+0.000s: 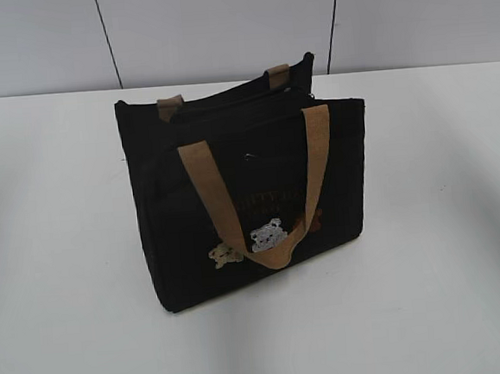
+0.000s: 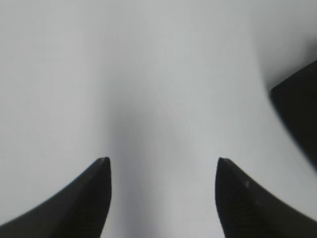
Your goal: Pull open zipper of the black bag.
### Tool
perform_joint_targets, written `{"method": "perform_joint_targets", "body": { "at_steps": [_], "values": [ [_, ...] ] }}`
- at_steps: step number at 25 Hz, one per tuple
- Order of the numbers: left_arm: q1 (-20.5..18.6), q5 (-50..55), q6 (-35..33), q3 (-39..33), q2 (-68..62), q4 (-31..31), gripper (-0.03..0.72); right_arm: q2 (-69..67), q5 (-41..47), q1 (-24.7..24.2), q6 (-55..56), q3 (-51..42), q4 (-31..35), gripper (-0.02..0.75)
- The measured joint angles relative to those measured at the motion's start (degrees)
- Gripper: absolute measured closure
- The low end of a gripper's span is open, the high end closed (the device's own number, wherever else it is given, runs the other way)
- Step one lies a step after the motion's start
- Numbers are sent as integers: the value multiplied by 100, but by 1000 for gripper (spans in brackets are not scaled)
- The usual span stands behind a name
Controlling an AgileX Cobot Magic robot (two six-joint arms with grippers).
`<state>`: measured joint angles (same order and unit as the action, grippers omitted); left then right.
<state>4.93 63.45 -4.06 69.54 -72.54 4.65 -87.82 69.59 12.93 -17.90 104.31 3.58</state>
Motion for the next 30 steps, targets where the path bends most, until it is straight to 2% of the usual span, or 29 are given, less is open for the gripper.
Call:
{"method": "perform_joint_targets", "body": {
  "at_steps": [3,10,18,25,30],
  "values": [
    [0,362,238,-97,386,400,195,537,-6,0,87,-473,-5,328],
    [0,85,325,-1137,1975,-144,197,2244,-27,0,284,-3058,-23,328],
    [0,-55,325,-2724,4123,-259,204,4749,-534,0,496,-5854,-23,328],
    [0,143,325,-3540,5862,-409,210,6610,-573,0,728,-7082,-23,328],
    [0,150,325,-3671,6918,-504,229,7516,-573,0,736,-7551,-17,328]
  ]
}}
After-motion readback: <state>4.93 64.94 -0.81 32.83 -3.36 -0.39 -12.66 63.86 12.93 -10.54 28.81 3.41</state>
